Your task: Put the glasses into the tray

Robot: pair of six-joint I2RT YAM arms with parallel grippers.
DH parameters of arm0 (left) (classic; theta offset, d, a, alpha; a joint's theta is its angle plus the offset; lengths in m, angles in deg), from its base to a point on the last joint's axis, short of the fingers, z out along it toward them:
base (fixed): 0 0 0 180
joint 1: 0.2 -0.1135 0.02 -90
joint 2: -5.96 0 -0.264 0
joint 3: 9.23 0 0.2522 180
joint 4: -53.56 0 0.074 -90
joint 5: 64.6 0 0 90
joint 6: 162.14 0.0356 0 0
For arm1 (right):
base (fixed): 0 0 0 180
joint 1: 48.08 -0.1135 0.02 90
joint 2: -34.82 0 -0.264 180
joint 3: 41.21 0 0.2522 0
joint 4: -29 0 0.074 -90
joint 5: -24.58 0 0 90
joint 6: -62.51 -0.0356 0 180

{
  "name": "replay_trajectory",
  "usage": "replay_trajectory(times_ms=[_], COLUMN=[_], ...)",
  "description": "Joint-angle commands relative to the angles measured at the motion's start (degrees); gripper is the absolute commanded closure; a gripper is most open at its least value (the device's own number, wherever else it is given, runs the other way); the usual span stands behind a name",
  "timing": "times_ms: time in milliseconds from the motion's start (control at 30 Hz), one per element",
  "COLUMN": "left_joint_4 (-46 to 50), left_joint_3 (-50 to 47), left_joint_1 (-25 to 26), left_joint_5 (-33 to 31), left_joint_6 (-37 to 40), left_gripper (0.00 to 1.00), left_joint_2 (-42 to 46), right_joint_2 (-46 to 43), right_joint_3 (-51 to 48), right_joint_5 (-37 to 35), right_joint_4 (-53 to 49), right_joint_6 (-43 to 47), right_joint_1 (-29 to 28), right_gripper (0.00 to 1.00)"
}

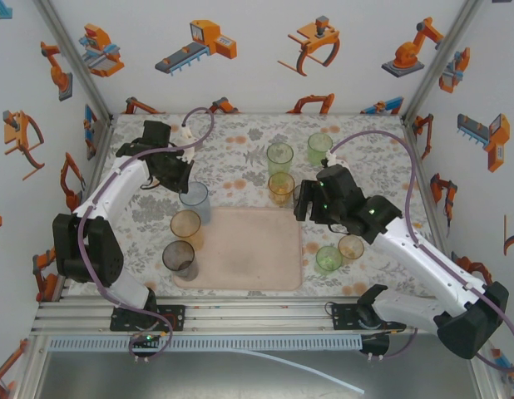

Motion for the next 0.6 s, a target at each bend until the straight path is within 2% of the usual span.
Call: replay_trajectory(times_ms=[0,567], left_joint_4=[-0.47,2.31], left_joint_3=[-0.52,-1.06], left_joint_1=[-0.39,-0.36], left_joint_5=[1.39,1.87], left_joint_6=[1.51,2.49], left_gripper=[0.94,0.82], left_joint_2=[1.89,3.23], right_joint_2=[-0.16,-0.63], right_joint_3=[1.04,0.8], right_joint_5=[-1.07,-1.16], right_joint_4=[-0.12,0.01], right_joint_6=[0.22,0.17], right_joint_1=[-0.33,-0.32], right_gripper=[0.31,0.31])
